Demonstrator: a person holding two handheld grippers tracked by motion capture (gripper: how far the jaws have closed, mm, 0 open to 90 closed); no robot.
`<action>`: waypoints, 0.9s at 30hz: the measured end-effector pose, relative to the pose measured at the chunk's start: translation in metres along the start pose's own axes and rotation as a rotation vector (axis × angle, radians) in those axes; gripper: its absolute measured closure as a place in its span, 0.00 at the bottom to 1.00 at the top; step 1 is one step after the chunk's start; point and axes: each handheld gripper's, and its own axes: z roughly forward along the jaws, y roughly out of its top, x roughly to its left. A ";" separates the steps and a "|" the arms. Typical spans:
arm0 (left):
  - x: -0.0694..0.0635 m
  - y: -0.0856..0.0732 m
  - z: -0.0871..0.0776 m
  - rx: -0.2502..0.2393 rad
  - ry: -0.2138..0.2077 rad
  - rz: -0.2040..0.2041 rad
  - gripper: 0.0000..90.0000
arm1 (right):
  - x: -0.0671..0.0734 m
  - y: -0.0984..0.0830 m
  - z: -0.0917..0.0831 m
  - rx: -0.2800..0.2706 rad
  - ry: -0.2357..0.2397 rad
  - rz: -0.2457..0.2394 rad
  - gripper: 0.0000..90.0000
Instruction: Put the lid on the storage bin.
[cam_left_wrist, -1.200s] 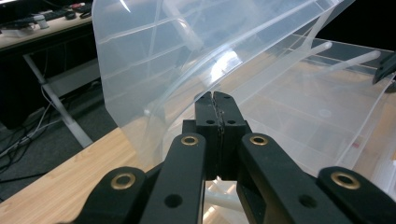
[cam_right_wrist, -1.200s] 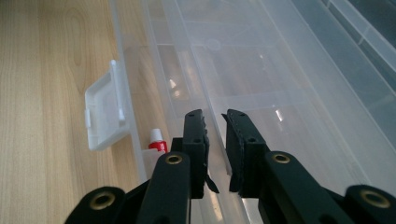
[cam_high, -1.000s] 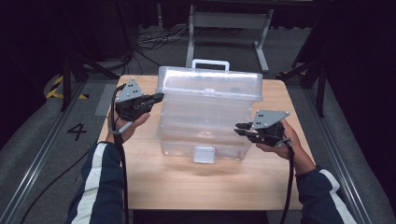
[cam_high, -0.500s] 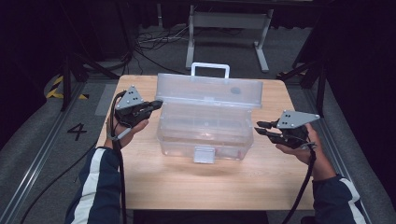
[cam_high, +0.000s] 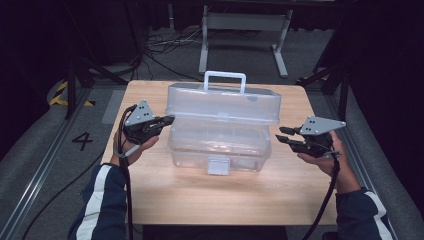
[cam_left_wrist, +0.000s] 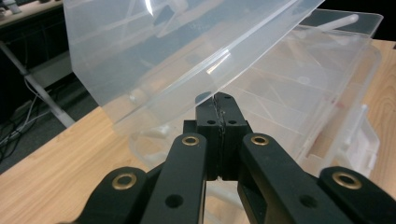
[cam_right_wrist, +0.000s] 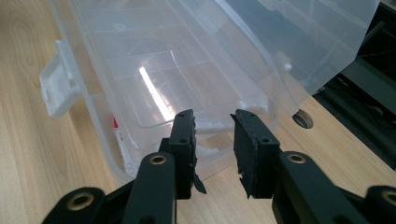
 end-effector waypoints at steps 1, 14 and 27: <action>-0.001 -0.001 0.001 0.010 0.000 0.009 1.00 | 0.000 0.000 0.000 0.002 0.001 0.001 0.77; -0.015 -0.006 -0.001 0.059 0.011 0.035 1.00 | 0.003 0.001 0.005 0.009 0.019 0.016 0.71; -0.013 -0.018 0.000 0.102 0.027 0.026 1.00 | 0.006 -0.004 0.009 -0.002 -0.014 0.050 0.70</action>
